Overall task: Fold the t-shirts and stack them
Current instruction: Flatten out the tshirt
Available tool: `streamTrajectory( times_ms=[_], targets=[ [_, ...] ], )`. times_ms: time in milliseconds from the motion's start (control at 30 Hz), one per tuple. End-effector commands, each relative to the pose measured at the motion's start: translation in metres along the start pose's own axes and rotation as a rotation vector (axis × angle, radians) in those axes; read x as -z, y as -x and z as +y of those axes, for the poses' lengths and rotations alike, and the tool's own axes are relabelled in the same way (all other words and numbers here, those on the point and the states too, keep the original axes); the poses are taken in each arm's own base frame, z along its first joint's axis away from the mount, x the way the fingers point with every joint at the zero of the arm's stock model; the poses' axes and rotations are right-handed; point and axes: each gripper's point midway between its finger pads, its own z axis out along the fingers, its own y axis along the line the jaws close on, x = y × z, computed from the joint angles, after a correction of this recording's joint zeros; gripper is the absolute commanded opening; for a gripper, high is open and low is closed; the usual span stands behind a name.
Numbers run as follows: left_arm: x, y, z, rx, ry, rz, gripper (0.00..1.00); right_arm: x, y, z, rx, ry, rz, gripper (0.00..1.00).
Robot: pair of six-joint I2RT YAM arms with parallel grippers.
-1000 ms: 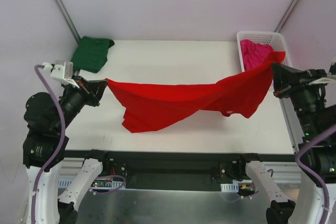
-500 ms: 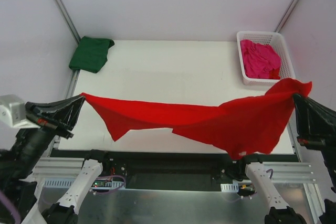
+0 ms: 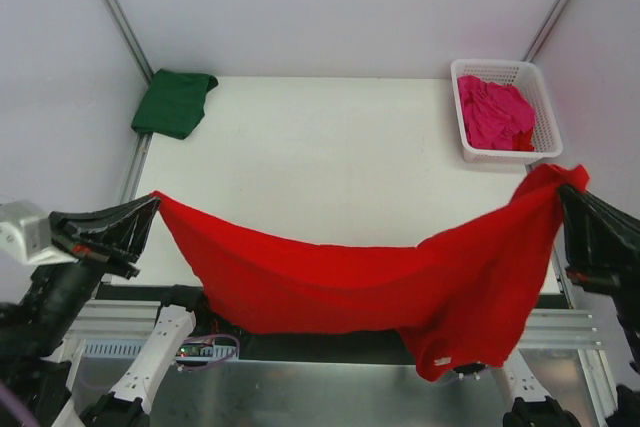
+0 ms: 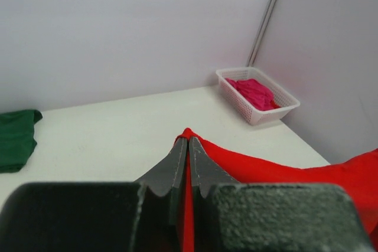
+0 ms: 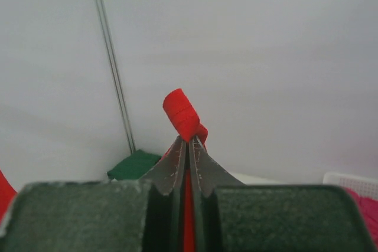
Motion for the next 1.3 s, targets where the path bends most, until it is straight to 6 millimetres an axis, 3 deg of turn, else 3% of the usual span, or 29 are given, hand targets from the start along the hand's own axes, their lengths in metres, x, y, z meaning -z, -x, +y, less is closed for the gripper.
streamTrajectory(
  times_ms=[0,100,167,333,367,533,633,700,833,900,933,967,1033,1067,1133,1233,1267],
  targets=[
    [-0.043,-0.027,0.032,0.002,0.074,0.075,0.0,-0.051,-0.042,-0.035,-0.021,-0.061,0.098,0.02],
    [-0.056,-0.03,0.032,0.018,0.051,0.086,0.0,-0.068,-0.062,-0.048,-0.04,-0.086,0.153,0.02],
    [-0.053,-0.019,0.028,0.008,0.038,0.064,0.0,-0.069,-0.061,-0.05,-0.011,-0.082,0.154,0.02],
    [-0.031,0.01,0.012,-0.025,0.019,-0.01,0.0,-0.044,-0.026,-0.03,0.011,-0.06,0.077,0.02],
    [-0.02,0.024,0.002,-0.029,0.0,-0.044,0.0,-0.038,-0.018,-0.027,0.018,-0.06,0.059,0.02],
    [0.022,0.055,-0.025,-0.037,-0.043,-0.145,0.0,0.007,0.03,-0.003,0.061,-0.057,-0.061,0.02],
    [0.04,0.066,-0.033,-0.042,-0.048,-0.2,0.0,0.025,0.046,0.004,0.073,-0.066,-0.116,0.02],
    [0.041,0.067,-0.03,-0.047,-0.03,-0.209,0.0,0.027,0.049,0.0,0.079,-0.093,-0.129,0.02],
    [0.02,0.056,-0.01,-0.065,0.032,-0.164,0.0,0.014,0.043,-0.018,0.102,-0.155,-0.116,0.02],
    [0.006,0.056,0.001,-0.083,0.056,-0.17,0.0,-0.004,0.035,-0.032,0.105,-0.185,-0.095,0.02],
    [-0.011,0.042,0.015,-0.086,0.09,-0.133,0.0,-0.012,0.031,-0.038,0.11,-0.197,-0.083,0.02],
    [-0.021,0.045,0.02,-0.098,0.096,-0.15,0.0,-0.024,0.021,-0.048,0.108,-0.22,-0.064,0.02],
    [-0.049,0.022,0.042,-0.098,0.135,-0.087,0.0,-0.048,-0.001,-0.066,0.104,-0.251,-0.007,0.02],
    [-0.058,0.023,0.047,-0.104,0.142,-0.101,0.0,-0.058,-0.007,-0.073,0.107,-0.26,-0.001,0.02],
    [-0.079,0.006,0.061,-0.107,0.161,-0.056,0.0,-0.083,-0.045,-0.095,0.103,-0.289,0.091,0.02],
    [-0.096,0.0,0.07,-0.112,0.17,-0.037,0.0,-0.104,-0.08,-0.116,0.1,-0.319,0.166,0.02],
    [-0.098,-0.001,0.07,-0.113,0.164,-0.031,0.0,-0.106,-0.083,-0.117,0.098,-0.316,0.172,0.02]
  ],
)
